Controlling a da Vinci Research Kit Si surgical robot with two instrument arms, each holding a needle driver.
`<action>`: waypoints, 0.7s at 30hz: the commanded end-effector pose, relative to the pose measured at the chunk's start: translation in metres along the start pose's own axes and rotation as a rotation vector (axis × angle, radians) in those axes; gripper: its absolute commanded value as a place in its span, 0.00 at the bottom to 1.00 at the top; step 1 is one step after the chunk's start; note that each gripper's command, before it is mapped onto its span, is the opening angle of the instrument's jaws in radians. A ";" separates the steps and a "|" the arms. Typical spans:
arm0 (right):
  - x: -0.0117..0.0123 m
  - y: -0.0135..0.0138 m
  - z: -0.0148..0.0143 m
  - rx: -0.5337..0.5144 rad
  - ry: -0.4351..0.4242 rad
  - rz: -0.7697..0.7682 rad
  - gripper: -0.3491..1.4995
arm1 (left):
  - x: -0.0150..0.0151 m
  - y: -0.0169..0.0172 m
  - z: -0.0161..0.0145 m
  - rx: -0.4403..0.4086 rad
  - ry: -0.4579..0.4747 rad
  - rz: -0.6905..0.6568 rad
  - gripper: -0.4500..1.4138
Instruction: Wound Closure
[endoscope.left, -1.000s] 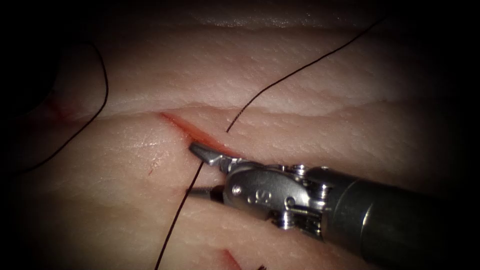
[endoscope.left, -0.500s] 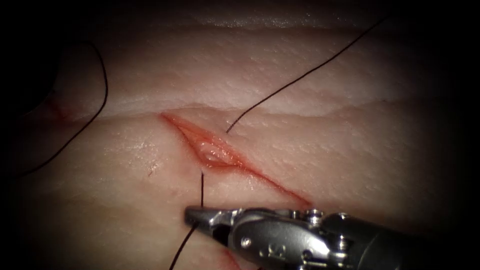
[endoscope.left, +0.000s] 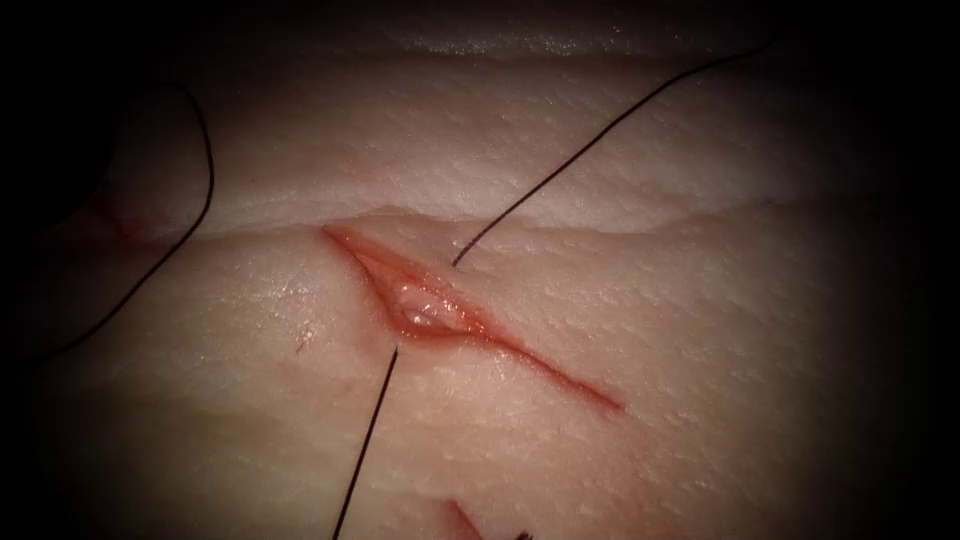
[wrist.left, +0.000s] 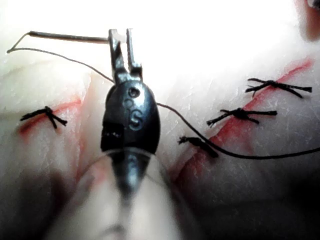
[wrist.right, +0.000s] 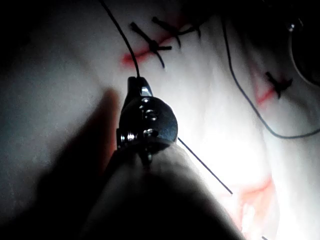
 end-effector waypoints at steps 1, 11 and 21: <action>-0.0003 0.0013 0.0008 -0.007 -0.003 0.005 0.01 | -0.0006 0.0002 0.0006 -0.002 0.003 0.000 0.00; -0.0034 0.0089 -0.0052 -0.267 -0.003 0.100 0.85 | -0.0006 0.0002 0.0006 -0.002 0.003 0.000 0.00; -0.0074 0.0119 -0.0077 -0.306 -0.074 0.058 0.86 | -0.0006 0.0002 0.0006 -0.002 0.003 0.000 0.00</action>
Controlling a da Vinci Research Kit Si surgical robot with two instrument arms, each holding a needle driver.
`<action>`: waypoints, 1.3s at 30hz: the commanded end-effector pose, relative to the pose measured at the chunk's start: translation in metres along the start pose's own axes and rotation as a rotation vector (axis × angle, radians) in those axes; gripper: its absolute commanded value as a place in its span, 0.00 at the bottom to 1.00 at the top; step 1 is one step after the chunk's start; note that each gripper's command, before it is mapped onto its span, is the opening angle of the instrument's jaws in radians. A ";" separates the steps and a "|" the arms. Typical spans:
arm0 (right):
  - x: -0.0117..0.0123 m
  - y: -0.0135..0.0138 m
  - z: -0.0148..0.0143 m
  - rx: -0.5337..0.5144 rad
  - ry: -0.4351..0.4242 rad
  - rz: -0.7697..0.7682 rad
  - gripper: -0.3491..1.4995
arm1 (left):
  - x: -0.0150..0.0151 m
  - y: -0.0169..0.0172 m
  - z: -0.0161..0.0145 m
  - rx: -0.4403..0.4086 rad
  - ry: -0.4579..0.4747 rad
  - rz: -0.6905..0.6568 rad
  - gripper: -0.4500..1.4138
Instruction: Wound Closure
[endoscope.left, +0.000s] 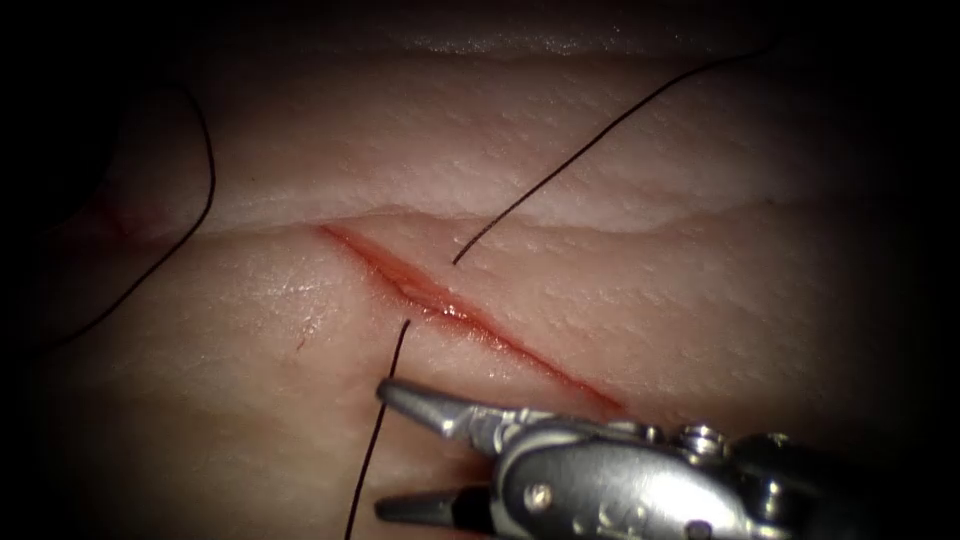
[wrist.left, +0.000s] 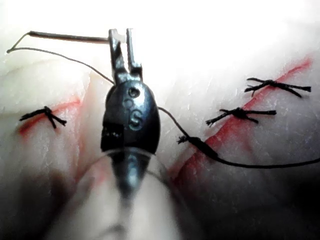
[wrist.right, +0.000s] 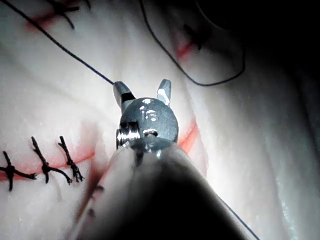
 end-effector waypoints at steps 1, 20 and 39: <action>-0.0011 0.0010 0.0010 -0.006 -0.007 -0.007 0.86 | -0.0006 0.0002 0.0006 -0.001 0.001 0.000 0.00; -0.0103 0.0010 0.0085 -0.003 -0.071 -0.049 0.84 | -0.0007 0.0002 0.0006 -0.002 -0.001 0.001 0.00; -0.0018 -0.0038 0.0046 0.122 -0.007 -0.062 0.00 | -0.0008 0.0003 0.0008 -0.002 0.001 0.002 0.00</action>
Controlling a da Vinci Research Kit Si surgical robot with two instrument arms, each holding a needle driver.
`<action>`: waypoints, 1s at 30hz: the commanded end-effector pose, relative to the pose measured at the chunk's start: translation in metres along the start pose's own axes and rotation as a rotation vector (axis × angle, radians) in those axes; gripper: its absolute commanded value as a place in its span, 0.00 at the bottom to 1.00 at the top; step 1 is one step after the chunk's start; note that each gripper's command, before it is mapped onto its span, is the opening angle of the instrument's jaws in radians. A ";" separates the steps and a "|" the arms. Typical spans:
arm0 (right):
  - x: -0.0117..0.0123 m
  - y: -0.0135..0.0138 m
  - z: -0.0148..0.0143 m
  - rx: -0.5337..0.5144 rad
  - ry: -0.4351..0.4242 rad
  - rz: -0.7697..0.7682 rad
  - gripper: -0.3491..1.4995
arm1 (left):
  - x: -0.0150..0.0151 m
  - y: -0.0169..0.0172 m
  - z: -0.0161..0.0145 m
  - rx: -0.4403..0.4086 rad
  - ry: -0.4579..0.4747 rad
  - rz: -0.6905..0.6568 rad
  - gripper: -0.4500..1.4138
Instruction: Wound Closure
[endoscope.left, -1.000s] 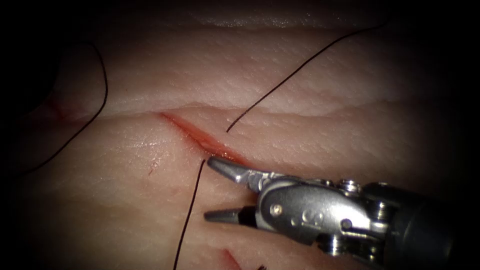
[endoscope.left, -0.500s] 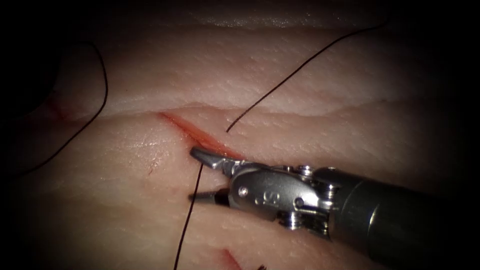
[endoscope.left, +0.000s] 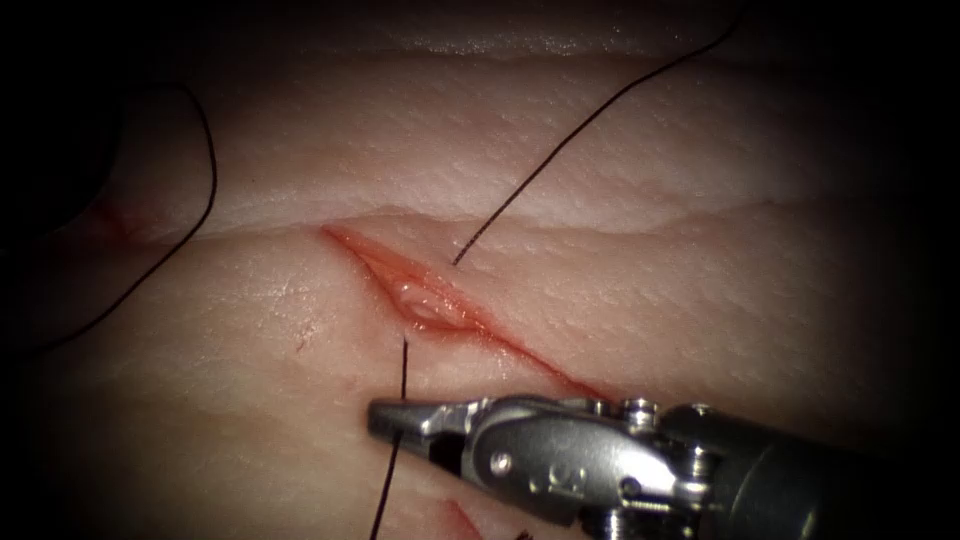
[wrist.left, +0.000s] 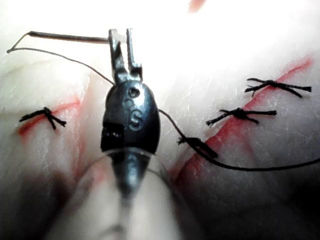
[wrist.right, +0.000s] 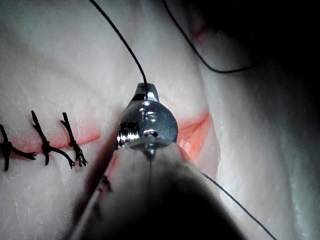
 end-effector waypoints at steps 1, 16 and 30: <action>0.0023 -0.0009 0.0007 0.023 0.017 -0.011 0.00 | -0.0006 0.0002 0.0006 -0.001 -0.001 0.000 0.00; 0.0099 -0.0082 0.0018 0.275 0.101 -0.059 0.00 | -0.0006 0.0002 0.0006 -0.004 0.001 0.000 0.00; 0.0069 0.0008 -0.0022 -0.053 0.037 0.020 0.90 | -0.0006 0.0002 0.0006 -0.004 0.001 0.000 0.00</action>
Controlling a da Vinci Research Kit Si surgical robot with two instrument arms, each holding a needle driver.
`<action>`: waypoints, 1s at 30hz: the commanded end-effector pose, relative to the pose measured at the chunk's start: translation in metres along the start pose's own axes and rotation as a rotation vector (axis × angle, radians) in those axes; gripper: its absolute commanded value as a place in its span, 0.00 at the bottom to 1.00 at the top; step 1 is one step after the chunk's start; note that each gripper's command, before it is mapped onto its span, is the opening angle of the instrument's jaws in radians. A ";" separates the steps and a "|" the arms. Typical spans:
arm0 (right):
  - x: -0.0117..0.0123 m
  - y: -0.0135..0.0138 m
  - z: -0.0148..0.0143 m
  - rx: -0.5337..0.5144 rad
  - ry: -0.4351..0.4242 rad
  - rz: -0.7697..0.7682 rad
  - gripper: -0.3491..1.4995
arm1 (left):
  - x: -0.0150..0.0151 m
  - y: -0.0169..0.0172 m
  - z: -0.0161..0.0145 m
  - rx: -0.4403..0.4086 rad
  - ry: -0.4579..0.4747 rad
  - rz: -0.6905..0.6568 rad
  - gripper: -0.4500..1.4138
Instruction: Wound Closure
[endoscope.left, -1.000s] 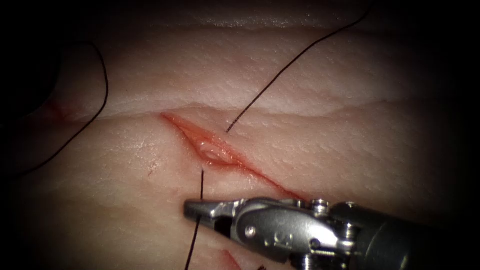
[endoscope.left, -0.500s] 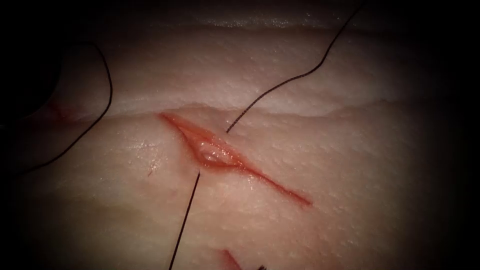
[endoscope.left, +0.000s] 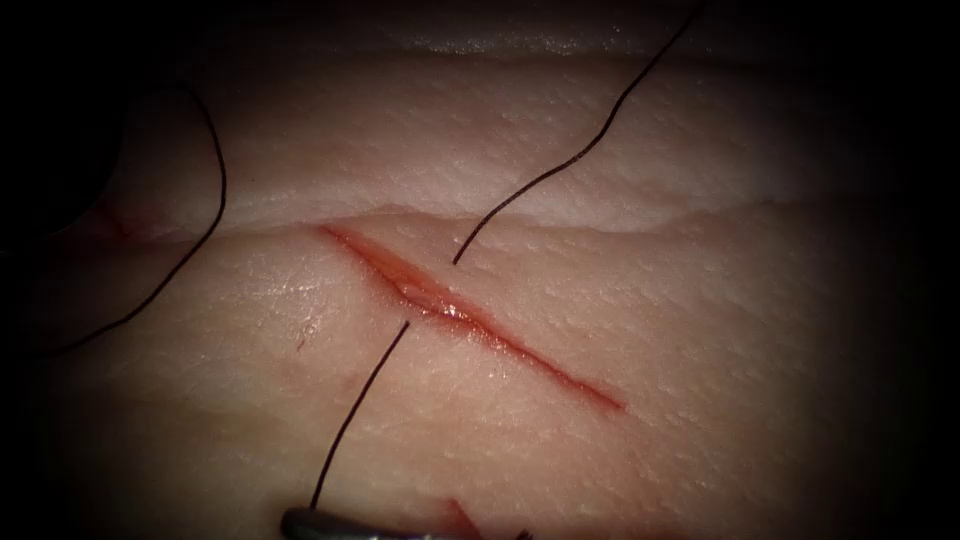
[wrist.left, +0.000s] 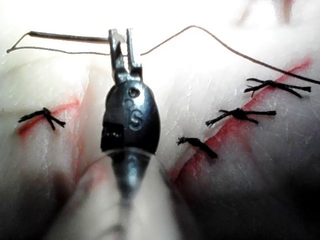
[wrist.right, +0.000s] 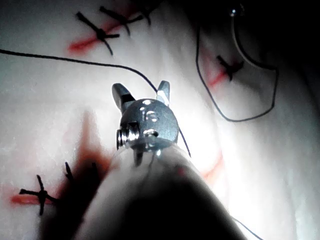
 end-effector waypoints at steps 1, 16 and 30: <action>-0.0009 0.0020 0.0000 -0.018 -0.006 -0.006 0.91 | -0.0006 0.0002 0.0006 -0.001 0.001 0.000 0.00; -0.0104 0.0066 0.0028 -0.106 -0.108 -0.027 0.92 | -0.0006 0.0003 0.0007 -0.004 0.001 0.001 0.00; -0.0140 0.0056 0.0055 -0.084 -0.121 -0.060 0.00 | -0.0006 0.0002 0.0006 -0.004 0.001 0.001 0.00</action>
